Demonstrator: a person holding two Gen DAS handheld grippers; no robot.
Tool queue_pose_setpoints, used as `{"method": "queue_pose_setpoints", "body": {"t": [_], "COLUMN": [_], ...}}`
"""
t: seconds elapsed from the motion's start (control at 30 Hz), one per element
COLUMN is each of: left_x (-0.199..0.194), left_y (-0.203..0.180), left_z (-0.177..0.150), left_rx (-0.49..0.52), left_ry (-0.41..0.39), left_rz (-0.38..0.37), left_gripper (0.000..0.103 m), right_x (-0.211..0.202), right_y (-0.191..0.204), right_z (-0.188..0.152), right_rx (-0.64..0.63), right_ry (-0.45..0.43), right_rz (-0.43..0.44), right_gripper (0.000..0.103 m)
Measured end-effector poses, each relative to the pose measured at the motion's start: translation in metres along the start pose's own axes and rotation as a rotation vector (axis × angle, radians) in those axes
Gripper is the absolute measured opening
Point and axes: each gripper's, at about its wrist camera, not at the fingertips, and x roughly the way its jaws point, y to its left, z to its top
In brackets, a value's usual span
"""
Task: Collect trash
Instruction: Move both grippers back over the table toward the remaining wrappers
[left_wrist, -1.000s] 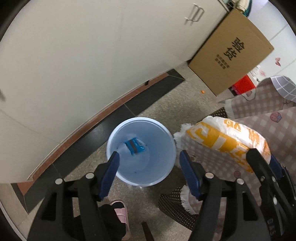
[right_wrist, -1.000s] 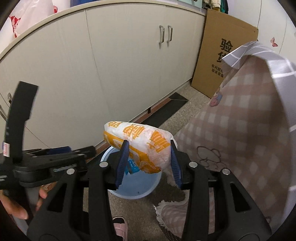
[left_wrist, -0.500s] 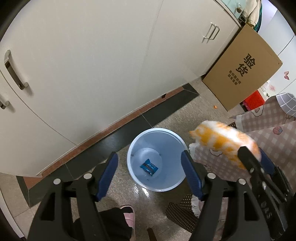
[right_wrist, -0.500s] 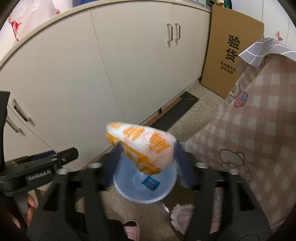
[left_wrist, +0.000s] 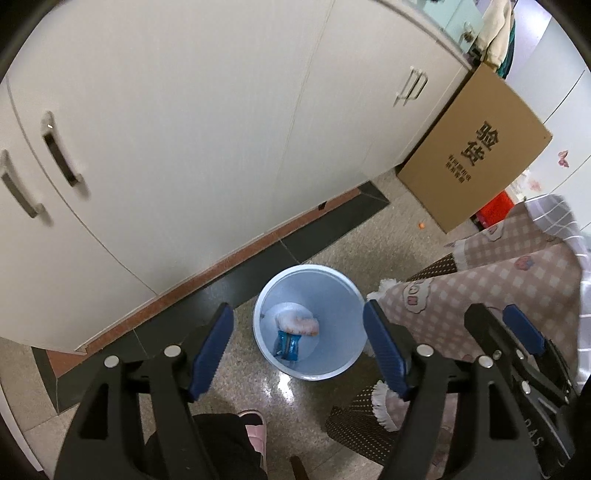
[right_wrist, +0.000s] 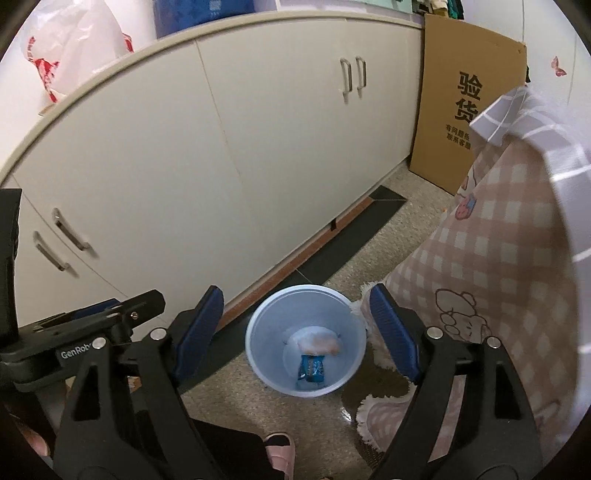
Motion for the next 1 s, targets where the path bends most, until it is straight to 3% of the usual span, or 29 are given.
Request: {"method": "queue_pose_setpoints", "body": {"t": [0.2, 0.37, 0.5, 0.67, 0.87, 1.0], "left_x": [-0.061, -0.113, -0.145, -0.166, -0.162, -0.144], "left_y": [-0.005, -0.031, -0.084, -0.164, -0.272, -0.327], "left_z": [0.001, 0.002, 0.002, -0.002, -0.016, -0.020], "left_rx": [-0.015, 0.017, 0.134, 0.293, 0.541, 0.643], "left_ry": [-0.098, -0.178, -0.230, -0.220, -0.186, -0.116], "left_rz": [-0.076, -0.166, -0.204, -0.309, -0.350, -0.362], "left_gripper": [0.072, 0.075, 0.076, 0.076, 0.076, 0.076], "right_x": [-0.059, -0.127, -0.182, -0.245, -0.274, -0.261], "right_y": [0.011, 0.004, -0.027, -0.099, -0.189, -0.241], "right_z": [0.012, 0.024, 0.028, 0.025, 0.019, 0.021], "right_rx": [-0.010, 0.001, 0.032, 0.098, 0.166, 0.178], "right_ry": [-0.094, -0.221, -0.307, -0.379, -0.327, -0.222], "right_rz": [0.040, 0.000, -0.047, -0.150, -0.299, -0.366], "right_gripper": [0.080, 0.082, 0.082, 0.082, 0.082, 0.068]}}
